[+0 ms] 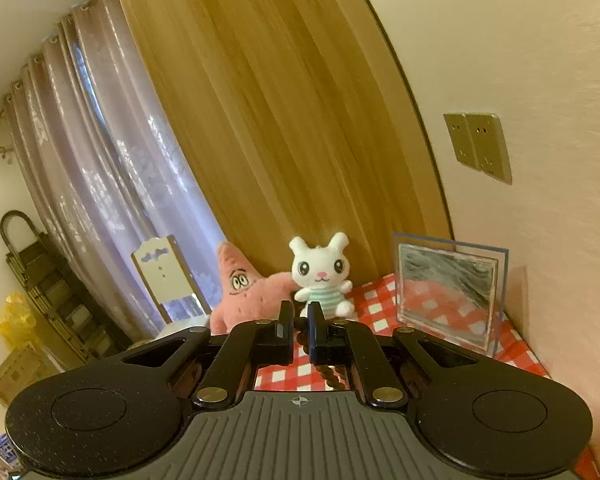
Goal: Organize jewelry
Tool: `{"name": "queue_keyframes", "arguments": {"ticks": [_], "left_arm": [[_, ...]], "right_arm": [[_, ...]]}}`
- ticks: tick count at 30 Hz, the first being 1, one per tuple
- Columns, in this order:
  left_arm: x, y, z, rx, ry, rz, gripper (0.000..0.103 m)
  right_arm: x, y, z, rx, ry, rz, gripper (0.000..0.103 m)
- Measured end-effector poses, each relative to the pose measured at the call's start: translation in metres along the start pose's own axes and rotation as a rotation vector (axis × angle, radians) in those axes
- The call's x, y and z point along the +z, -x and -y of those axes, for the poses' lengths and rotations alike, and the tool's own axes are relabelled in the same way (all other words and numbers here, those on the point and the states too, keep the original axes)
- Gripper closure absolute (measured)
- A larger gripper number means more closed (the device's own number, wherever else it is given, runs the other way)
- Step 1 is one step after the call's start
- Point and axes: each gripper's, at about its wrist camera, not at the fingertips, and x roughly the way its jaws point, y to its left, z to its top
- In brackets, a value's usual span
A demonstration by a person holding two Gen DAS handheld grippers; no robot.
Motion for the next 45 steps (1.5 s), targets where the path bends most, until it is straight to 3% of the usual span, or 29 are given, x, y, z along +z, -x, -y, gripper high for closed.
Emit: {"name": "queue_keyframes", "arguments": {"ticks": [8,20,34,41,45], "left_arm": [[0.0,0.0,0.0,0.0,-0.001,0.001,0.094],[0.0,0.001,0.001,-0.002,0.002,0.004,0.094],[0.001,0.002,0.002,-0.003,0.003,0.004,0.094],[0.002,0.006,0.007,-0.006,0.007,-0.001,0.094],[0.001,0.008,0.006,-0.006,0.014,-0.001,0.094]], "right_arm": [[-0.001,-0.005,-0.019,0.062,0.024,-0.036,0.096],[-0.013,-0.044,-0.093,0.304,0.09,-0.137,0.096],[-0.053,-0.108,-0.19,0.552,0.127,-0.274,0.096],[-0.082,-0.141,-0.216,0.618,0.086,-0.346,0.096],[-0.101,-0.16,-0.217,0.591,0.079,-0.401,0.096]]}}
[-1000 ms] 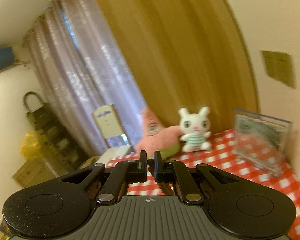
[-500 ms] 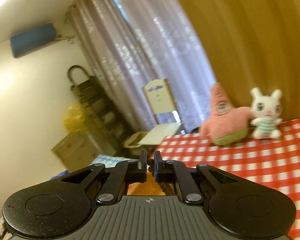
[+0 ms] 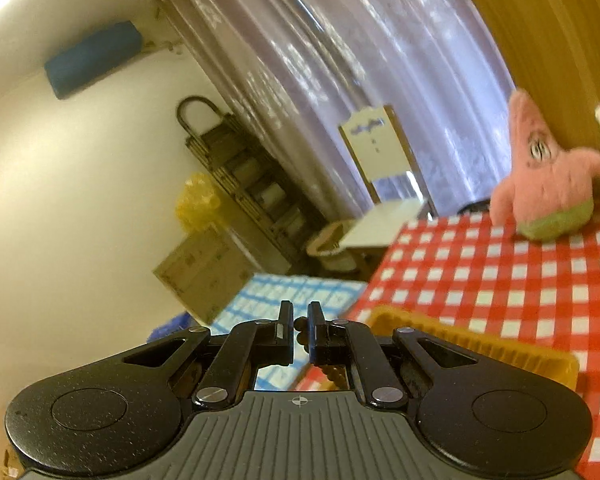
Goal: Organize jewelry
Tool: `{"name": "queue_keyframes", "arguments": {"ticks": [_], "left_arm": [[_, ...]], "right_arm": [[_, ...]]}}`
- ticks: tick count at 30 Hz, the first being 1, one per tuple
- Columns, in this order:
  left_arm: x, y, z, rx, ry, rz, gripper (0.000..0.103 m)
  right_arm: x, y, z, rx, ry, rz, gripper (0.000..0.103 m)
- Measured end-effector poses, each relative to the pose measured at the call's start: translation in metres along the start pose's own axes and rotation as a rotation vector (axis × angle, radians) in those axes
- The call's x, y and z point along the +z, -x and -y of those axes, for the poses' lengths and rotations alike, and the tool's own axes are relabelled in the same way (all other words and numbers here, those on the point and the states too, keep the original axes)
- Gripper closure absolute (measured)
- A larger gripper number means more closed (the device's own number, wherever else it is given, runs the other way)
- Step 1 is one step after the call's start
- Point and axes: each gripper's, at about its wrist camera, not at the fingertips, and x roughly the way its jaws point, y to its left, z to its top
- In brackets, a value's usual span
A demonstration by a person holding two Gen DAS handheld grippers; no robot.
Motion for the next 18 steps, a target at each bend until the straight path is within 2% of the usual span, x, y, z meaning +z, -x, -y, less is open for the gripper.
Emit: {"name": "queue_keyframes", "arguments": {"ticks": [7,13,16,18], "left_arm": [[0.0,0.0,-0.002,-0.004,0.008,0.0,0.094],[0.001,-0.001,-0.003,-0.006,0.011,-0.001,0.094],[0.001,-0.001,-0.004,-0.007,0.013,-0.002,0.094],[0.0,-0.001,-0.004,-0.008,0.014,-0.002,0.094]], "right_arm": [[-0.023,-0.023,0.034,-0.071,-0.081,-0.096,0.096],[-0.031,-0.032,0.055,-0.13,-0.111,-0.138,0.096],[-0.03,-0.037,0.056,-0.125,-0.113,-0.139,0.096],[-0.034,-0.035,0.051,-0.071,-0.1,-0.116,0.096]]}}
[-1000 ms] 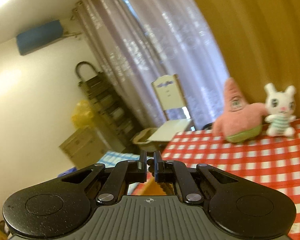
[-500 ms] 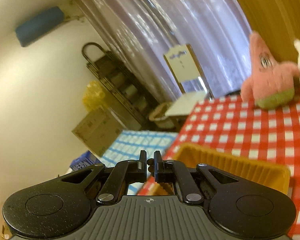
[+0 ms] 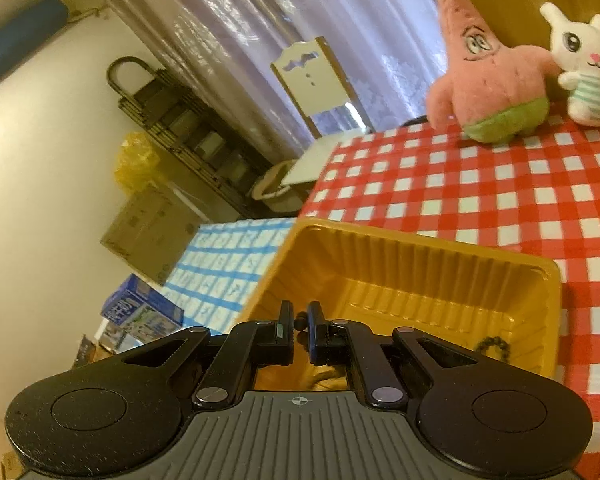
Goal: Organize jewelry
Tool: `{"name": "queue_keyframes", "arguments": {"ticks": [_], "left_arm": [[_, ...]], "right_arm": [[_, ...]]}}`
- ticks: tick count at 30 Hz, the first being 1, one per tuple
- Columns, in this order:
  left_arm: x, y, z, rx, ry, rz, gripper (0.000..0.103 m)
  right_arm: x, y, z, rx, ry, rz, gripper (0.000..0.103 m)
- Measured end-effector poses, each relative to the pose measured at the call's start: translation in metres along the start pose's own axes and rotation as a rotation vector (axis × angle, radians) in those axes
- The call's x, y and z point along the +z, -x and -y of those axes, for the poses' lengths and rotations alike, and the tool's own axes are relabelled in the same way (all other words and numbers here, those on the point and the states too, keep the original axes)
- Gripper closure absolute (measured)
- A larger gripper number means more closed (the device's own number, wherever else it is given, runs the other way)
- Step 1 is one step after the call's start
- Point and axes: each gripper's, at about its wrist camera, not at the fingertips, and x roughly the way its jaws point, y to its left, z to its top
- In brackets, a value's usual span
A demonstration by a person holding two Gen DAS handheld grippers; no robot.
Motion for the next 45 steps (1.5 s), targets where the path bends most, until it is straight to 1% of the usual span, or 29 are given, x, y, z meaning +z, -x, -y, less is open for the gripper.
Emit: {"name": "queue_keyframes", "arguments": {"ticks": [2,3,5,8,12,13,14,15,16,17,18,22,25,27,32,36,40,45], "left_arm": [[0.0,0.0,0.0,0.0,0.0,-0.001,0.094],[0.0,0.0,0.0,0.001,0.0,0.0,0.094],[-0.001,0.0,-0.001,0.001,0.001,-0.001,0.094],[-0.001,0.0,-0.001,0.0,0.001,-0.002,0.094],[-0.003,-0.001,-0.002,0.005,0.001,-0.008,0.094],[-0.004,-0.002,-0.003,0.007,0.003,-0.01,0.094],[-0.004,-0.002,-0.003,0.007,0.003,-0.011,0.094],[-0.004,-0.002,-0.003,0.006,0.001,-0.009,0.094],[-0.004,-0.002,-0.003,0.006,-0.001,-0.007,0.094],[-0.004,-0.002,-0.003,0.006,-0.001,-0.007,0.094],[-0.004,-0.003,-0.003,0.005,-0.001,-0.007,0.094],[-0.004,-0.004,-0.004,0.006,-0.002,-0.007,0.094],[-0.003,-0.005,-0.005,0.006,0.001,-0.01,0.094],[-0.003,-0.005,-0.003,0.003,-0.001,-0.01,0.094],[-0.004,-0.004,-0.003,0.006,0.003,-0.015,0.094],[-0.004,-0.004,-0.002,0.01,-0.002,-0.019,0.094],[-0.004,-0.005,-0.003,0.013,-0.005,-0.025,0.094],[-0.004,-0.005,-0.002,0.015,-0.008,-0.026,0.094]], "right_arm": [[-0.005,0.0,-0.008,0.034,0.028,0.018,0.096],[-0.008,-0.002,-0.008,0.026,0.042,0.015,0.096],[-0.016,-0.01,-0.001,-0.028,0.052,-0.019,0.096],[-0.034,-0.025,0.021,-0.162,0.051,-0.093,0.096],[-0.053,-0.029,0.045,-0.225,0.014,-0.149,0.096],[-0.055,-0.028,0.048,-0.238,0.008,-0.159,0.094],[-0.056,-0.028,0.051,-0.245,0.002,-0.169,0.091],[-0.056,-0.027,0.052,-0.253,-0.005,-0.179,0.077],[-0.058,-0.024,0.055,-0.263,-0.011,-0.178,0.059],[-0.061,-0.02,0.056,-0.272,-0.012,-0.167,0.053],[-0.063,-0.017,0.057,-0.281,-0.009,-0.158,0.052],[-0.074,0.001,0.061,-0.32,-0.014,-0.159,0.052],[-0.083,0.018,0.064,-0.358,-0.017,-0.137,0.052],[-0.088,0.038,0.069,-0.316,-0.038,-0.093,0.052],[-0.097,0.08,0.077,-0.34,-0.066,-0.003,0.052],[-0.104,0.105,0.092,-0.43,-0.109,0.012,0.052],[-0.114,0.121,0.107,-0.536,-0.122,0.002,0.052],[-0.121,0.135,0.12,-0.605,-0.127,0.007,0.052]]}}
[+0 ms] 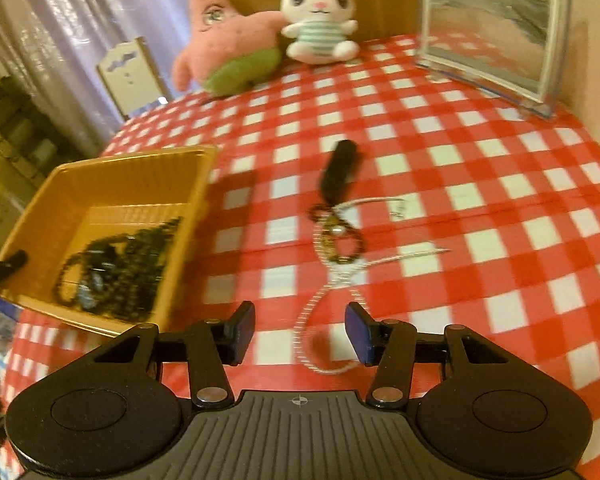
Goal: Organize jewelry
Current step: 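Move the open right gripper over the pearl necklace on the table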
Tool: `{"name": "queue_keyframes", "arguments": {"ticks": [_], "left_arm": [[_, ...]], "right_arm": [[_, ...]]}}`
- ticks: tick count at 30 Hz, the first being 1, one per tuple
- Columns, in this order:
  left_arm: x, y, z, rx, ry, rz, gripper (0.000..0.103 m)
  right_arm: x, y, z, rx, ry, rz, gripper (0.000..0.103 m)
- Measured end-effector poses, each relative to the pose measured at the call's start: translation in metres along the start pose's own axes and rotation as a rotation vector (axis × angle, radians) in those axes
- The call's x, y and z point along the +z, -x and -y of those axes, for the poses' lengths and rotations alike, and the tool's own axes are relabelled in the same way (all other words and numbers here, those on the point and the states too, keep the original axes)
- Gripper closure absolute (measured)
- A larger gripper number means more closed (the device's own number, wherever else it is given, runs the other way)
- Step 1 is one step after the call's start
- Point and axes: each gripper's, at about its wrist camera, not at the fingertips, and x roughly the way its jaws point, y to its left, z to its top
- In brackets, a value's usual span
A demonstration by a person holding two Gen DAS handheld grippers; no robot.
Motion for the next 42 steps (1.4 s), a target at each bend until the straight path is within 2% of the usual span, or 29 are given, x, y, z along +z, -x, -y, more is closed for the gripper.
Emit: {"name": "queue_keyframes", "arguments": {"ticks": [3,7,13,22,28,32,35,37,42], "left_arm": [[0.0,0.0,0.0,-0.001,-0.003,0.002,0.094],[0.0,0.0,0.0,-0.001,-0.003,0.002,0.094],[0.0,0.0,0.0,0.0,-0.003,0.001,0.094],[0.001,0.0,0.0,0.0,-0.005,0.002,0.094],[0.001,0.0,0.0,0.001,0.0,0.001,0.094],[0.001,0.0,0.0,-0.001,-0.005,0.001,0.094],[0.0,0.001,-0.002,-0.001,-0.006,0.0,0.094],[0.0,0.0,-0.001,0.0,-0.004,0.001,0.094],[0.0,0.001,-0.002,0.0,-0.005,0.001,0.094]], "right_arm": [[0.002,0.001,0.007,-0.047,0.027,0.02,0.052],[0.011,-0.004,0.017,-0.102,0.08,0.038,0.063],[0.023,-0.016,0.03,-0.128,0.126,0.049,0.068],[0.034,-0.027,0.029,-0.094,0.152,0.043,0.07],[0.021,-0.031,0.012,-0.043,0.215,0.003,0.07],[0.012,-0.04,0.007,-0.042,0.236,-0.023,0.071],[0.008,-0.044,0.006,-0.059,0.252,-0.035,0.074],[0.007,-0.047,0.007,-0.064,0.267,-0.046,0.081],[0.006,-0.051,0.005,-0.079,0.325,-0.033,0.085]]}}
